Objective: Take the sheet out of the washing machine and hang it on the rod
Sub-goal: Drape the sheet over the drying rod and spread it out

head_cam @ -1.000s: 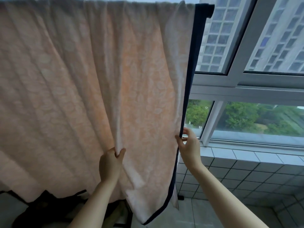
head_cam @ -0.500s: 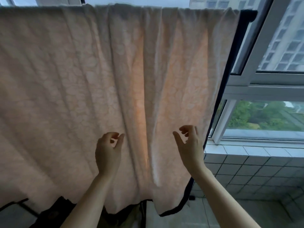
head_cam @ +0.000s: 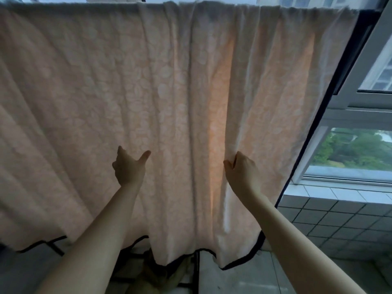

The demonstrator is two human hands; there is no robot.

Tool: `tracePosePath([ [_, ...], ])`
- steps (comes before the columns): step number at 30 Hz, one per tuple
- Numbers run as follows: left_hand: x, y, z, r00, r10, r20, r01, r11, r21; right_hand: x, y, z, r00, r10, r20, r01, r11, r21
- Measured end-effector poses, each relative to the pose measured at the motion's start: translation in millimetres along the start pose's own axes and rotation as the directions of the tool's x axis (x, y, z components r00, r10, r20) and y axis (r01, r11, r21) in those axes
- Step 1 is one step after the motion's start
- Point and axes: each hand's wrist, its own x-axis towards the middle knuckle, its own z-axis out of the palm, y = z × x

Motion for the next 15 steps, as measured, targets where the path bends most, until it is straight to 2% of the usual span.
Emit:
tracePosePath([
  [7, 15, 2, 4, 0.989, 0.126, -0.079, -0.117, 0.987, 0.113, 1, 5, 0, 1.000, 0.013, -0.009, -0.013, 1.000, -0.027],
  [11, 16, -6, 8, 0.981, 0.181, -0.065, -0.164, 0.964, 0.208, 5, 11, 4, 1.000, -0.006, 0.000, 0.006, 0.999, -0.033],
  [15, 15, -18, 13, 0.988, 0.156, -0.016, -0.151, 0.977, 0.153, 9, 18, 3, 1.000, -0.028, -0.003, 0.028, 0.997, -0.067],
])
